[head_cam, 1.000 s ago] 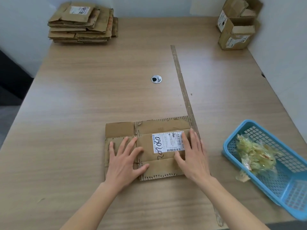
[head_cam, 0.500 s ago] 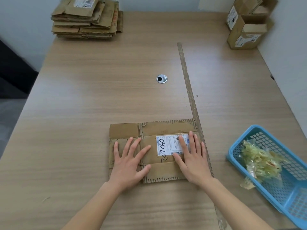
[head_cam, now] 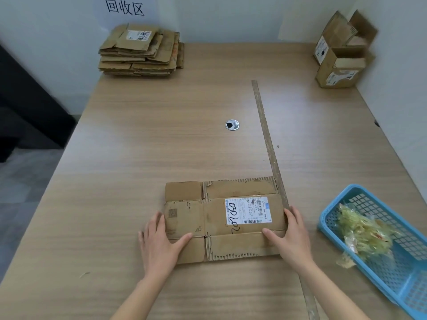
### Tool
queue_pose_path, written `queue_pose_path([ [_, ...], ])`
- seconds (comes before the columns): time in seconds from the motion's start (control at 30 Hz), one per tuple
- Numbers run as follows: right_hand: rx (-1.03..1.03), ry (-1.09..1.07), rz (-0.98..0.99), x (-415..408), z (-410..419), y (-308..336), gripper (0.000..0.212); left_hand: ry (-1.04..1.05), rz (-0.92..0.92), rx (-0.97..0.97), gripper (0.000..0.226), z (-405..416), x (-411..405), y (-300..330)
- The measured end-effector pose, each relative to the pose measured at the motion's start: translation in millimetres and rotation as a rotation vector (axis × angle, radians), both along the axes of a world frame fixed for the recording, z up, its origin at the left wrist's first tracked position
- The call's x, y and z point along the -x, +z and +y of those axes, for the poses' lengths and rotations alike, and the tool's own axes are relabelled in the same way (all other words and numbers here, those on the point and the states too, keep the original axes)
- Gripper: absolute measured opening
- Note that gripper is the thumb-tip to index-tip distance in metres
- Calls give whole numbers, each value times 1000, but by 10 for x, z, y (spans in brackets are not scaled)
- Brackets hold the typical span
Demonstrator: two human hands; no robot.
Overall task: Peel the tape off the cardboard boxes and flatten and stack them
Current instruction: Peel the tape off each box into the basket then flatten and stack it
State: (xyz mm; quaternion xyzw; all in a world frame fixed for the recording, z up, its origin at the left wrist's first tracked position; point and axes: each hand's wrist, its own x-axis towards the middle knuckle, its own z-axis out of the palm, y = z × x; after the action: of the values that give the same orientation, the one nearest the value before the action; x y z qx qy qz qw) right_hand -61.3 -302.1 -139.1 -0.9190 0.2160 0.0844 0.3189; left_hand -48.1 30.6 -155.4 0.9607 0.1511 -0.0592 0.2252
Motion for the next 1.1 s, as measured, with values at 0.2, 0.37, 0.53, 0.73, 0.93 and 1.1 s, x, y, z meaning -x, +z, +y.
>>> queue_pose_path([
  [0.2,-132,-112,-81,1,55,73,90,103,-32,245,99,24,81,56],
  [0.37,-243,-112,-126,-35,150,313,86,146,-108,432,93,144,43,294],
  [0.53,-278,-21,-194,-247,382,874,87,151,-203,471,90,417,-92,874],
  [0.73,-304,106,-343,-546,802,1914,86,158,-425,432,75,838,-111,2031],
  [0.93,-307,245,-480,-665,1285,3054,86,198,-595,386,81,1237,168,3200],
  [1.1,-341,359,-579,-739,1790,3935,87,241,-732,378,80,1670,416,4095],
])
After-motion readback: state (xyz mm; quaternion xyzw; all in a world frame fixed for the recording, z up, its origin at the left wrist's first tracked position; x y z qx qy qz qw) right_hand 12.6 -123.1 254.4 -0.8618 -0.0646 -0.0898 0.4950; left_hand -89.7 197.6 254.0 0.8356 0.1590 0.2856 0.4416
